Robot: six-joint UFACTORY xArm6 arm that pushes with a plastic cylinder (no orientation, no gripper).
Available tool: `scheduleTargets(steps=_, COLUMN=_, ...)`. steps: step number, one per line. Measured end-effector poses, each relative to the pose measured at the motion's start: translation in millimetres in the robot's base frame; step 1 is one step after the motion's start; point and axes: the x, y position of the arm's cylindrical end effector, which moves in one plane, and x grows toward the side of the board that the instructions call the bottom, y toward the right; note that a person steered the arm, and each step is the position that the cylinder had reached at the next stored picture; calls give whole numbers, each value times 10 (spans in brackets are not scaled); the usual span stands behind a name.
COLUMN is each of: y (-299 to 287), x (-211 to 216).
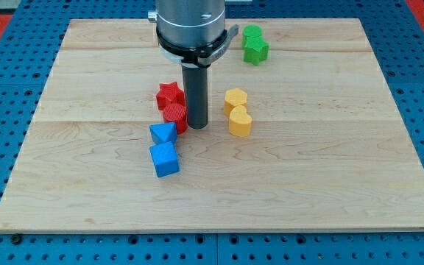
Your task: Move the yellow blocks towards the bottom of the green blocks
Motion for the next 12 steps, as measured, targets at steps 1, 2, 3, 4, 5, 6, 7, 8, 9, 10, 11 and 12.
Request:
scheduleTargets(steps=1, y=0, x=0)
scheduleTargets(steps=2, y=-29, x=0)
scheduleTargets(steps=3, y=-47, x=0)
scheduleTargets(steps=4, y=-71, x=0)
scheduleTargets(steps=5, y=-104, x=0)
scheduleTargets(steps=6, y=-101, x=0)
scheduleTargets(steps=7, y=185, x=0)
scheduleTargets(steps=8, y=313, x=0)
scheduleTargets(steps=9, y=313, x=0)
scheduleTargets(steps=10, y=395, x=94)
scheduleTargets(steps=11, y=460, x=118)
scheduleTargets(steps=12, y=460, x=97)
